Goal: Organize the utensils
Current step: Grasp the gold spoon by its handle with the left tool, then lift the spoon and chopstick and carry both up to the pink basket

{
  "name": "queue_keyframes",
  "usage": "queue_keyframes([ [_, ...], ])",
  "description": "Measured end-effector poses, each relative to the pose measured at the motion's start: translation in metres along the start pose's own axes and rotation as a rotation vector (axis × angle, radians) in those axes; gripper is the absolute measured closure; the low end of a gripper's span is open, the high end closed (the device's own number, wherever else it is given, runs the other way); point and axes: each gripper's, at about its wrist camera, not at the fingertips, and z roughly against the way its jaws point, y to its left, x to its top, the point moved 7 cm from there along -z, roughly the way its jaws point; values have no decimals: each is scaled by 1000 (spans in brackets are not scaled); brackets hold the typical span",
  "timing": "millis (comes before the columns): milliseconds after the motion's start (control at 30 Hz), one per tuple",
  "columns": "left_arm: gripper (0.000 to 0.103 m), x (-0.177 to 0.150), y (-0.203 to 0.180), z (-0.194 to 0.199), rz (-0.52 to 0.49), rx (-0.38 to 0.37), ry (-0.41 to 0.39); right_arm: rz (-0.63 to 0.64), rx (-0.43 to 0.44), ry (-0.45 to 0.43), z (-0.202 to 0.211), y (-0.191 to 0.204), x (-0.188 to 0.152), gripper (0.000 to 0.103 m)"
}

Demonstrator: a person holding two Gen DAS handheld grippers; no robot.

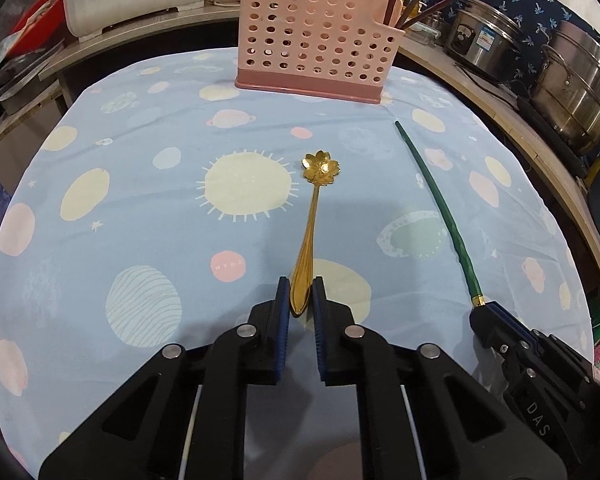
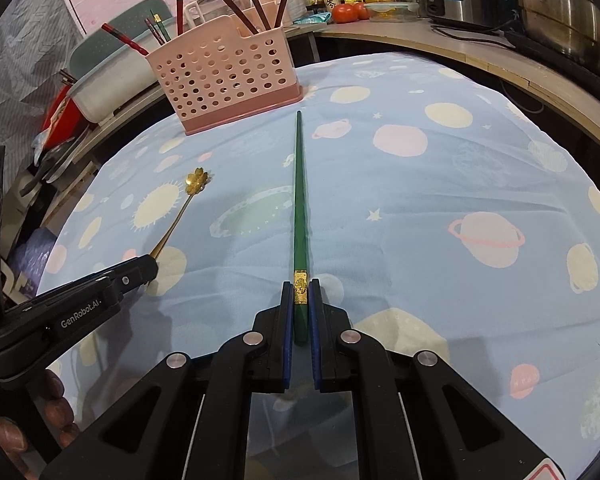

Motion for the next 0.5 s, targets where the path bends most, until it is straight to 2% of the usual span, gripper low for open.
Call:
queue_keyframes([
  [500,92,-26,18,32,46,-27,7,-7,28,-3,18,5,-14,96],
])
